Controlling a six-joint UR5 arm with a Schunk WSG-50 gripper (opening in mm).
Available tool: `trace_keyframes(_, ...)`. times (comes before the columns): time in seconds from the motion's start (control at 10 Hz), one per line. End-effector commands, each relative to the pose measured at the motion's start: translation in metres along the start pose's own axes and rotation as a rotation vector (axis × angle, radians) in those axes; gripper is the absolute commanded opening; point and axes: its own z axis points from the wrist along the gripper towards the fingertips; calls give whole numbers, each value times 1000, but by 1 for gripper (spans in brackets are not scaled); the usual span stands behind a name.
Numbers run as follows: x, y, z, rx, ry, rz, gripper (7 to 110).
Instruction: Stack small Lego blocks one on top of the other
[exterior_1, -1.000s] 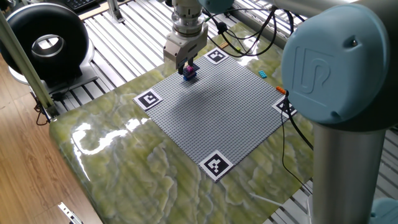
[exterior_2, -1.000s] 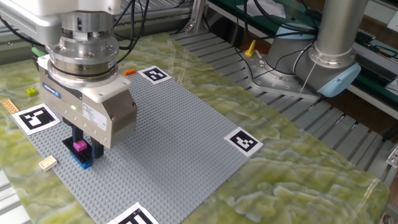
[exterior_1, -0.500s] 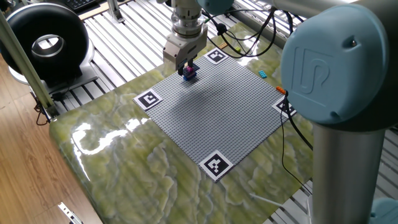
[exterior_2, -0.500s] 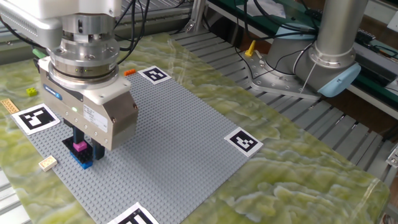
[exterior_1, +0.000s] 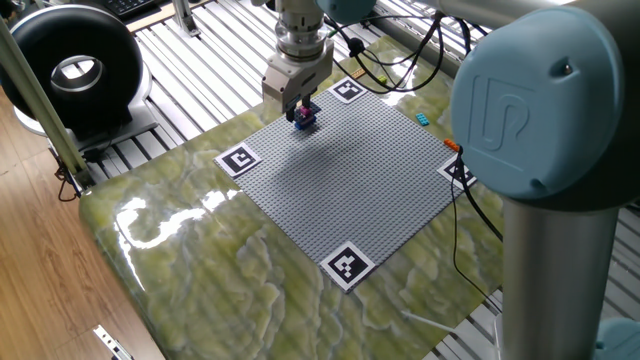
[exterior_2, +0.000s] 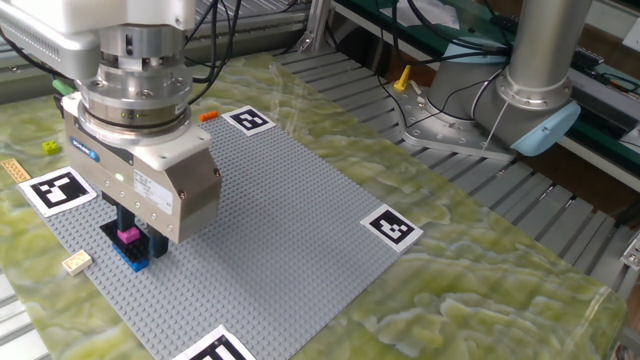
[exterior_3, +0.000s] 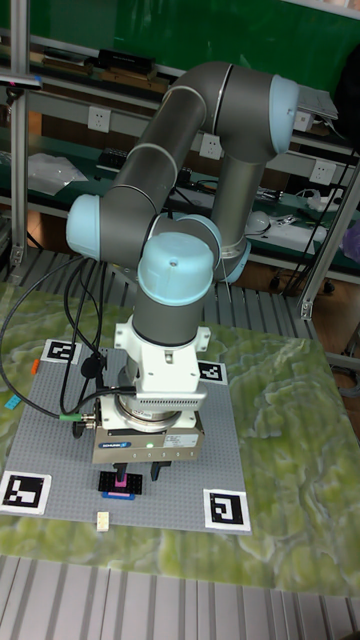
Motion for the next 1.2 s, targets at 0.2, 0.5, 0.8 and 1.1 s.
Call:
trace_keyframes(0.2, -3, 4, -2, -22, -9, 9, 44)
trace_keyframes(0.5, -6, 8, -2, -32, -14, 14, 44)
trace_keyframes(0.8, -7, 5, 0, -30, -14, 9, 44)
trace_keyframes(1.1, -4, 6, -1, -31, -9, 14, 44)
